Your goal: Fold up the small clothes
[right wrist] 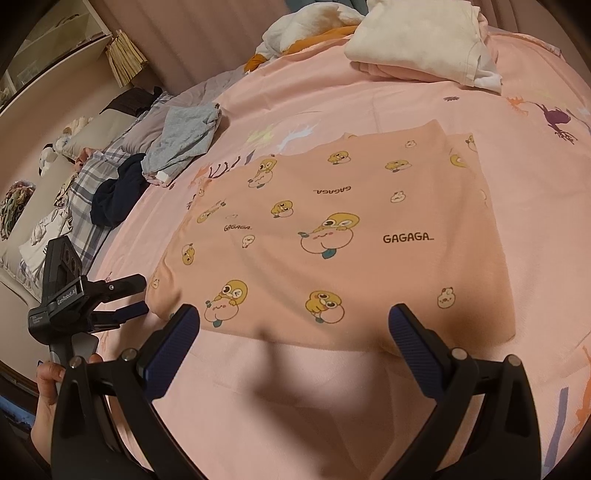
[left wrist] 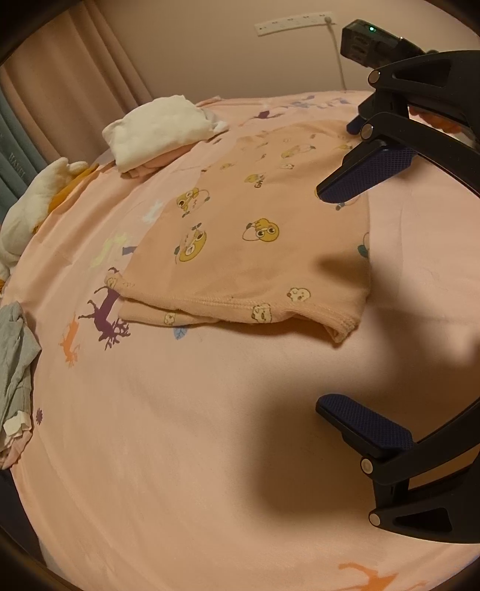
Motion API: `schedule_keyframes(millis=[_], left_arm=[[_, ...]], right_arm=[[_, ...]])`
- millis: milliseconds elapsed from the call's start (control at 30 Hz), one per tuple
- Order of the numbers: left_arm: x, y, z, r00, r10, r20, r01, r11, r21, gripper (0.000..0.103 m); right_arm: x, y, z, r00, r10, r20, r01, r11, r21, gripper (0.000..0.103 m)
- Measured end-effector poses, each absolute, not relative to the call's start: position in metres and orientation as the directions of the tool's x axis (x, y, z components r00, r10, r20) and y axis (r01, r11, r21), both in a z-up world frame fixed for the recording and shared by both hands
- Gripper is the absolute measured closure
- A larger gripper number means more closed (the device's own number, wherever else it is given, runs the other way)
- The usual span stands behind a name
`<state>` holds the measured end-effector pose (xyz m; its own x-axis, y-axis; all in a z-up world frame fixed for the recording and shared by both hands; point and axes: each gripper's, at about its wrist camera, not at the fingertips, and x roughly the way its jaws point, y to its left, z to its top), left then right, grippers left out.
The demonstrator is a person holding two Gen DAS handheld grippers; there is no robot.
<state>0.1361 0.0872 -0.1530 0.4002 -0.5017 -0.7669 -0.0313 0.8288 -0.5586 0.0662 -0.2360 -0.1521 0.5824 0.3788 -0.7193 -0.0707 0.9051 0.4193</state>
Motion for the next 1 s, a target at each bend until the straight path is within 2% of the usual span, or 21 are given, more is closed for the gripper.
schedule_keyframes(millis=[1000], left_arm=[[0.207, 0.058, -0.163, 0.312, -0.680, -0.664, 0.037, 0.707, -0.707, 0.001]], right_arm=[[0.100, -0.234, -0.154, 0.590, 0.402, -0.700, -0.086, 0.894, 0.441, 0.001]])
